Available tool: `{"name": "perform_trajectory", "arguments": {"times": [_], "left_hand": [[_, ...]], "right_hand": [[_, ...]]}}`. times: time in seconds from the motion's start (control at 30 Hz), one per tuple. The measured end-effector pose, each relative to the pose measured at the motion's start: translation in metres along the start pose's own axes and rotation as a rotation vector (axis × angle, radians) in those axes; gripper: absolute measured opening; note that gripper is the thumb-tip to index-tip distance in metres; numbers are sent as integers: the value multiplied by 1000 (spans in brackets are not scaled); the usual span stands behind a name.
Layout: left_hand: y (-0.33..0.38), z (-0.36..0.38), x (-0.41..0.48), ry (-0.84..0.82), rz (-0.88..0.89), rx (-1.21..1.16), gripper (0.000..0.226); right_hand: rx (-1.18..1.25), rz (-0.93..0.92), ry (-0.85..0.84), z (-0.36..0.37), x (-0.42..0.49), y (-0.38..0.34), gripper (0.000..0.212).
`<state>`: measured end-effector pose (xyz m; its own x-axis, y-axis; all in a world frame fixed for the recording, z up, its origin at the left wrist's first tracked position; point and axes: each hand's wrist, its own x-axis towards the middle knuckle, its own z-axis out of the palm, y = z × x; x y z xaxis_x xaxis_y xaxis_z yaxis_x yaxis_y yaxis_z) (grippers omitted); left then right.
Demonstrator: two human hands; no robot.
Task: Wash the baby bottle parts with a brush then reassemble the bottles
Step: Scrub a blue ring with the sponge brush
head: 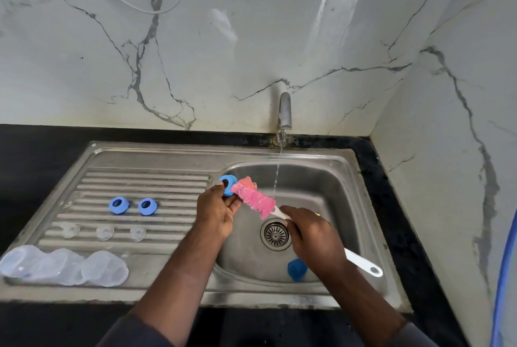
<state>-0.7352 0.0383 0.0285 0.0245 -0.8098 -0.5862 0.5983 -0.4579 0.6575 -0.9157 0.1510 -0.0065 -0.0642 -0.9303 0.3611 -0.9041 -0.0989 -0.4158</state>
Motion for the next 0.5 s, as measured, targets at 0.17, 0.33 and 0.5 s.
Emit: {"name": "perform_trajectory", "arguments": {"times": [0.17, 0.33, 0.5], "left_hand": [[-5, 3, -5, -40, -37, 49, 22], [0, -1, 1, -5, -16, 122, 22], [-5, 2, -4, -38, -26, 155, 22]], "right_hand": [[-51, 47, 119, -4, 5, 3, 32], [-154, -174, 88, -8, 0, 11, 29], [-199, -54, 210, -7, 10, 19, 28]]}}
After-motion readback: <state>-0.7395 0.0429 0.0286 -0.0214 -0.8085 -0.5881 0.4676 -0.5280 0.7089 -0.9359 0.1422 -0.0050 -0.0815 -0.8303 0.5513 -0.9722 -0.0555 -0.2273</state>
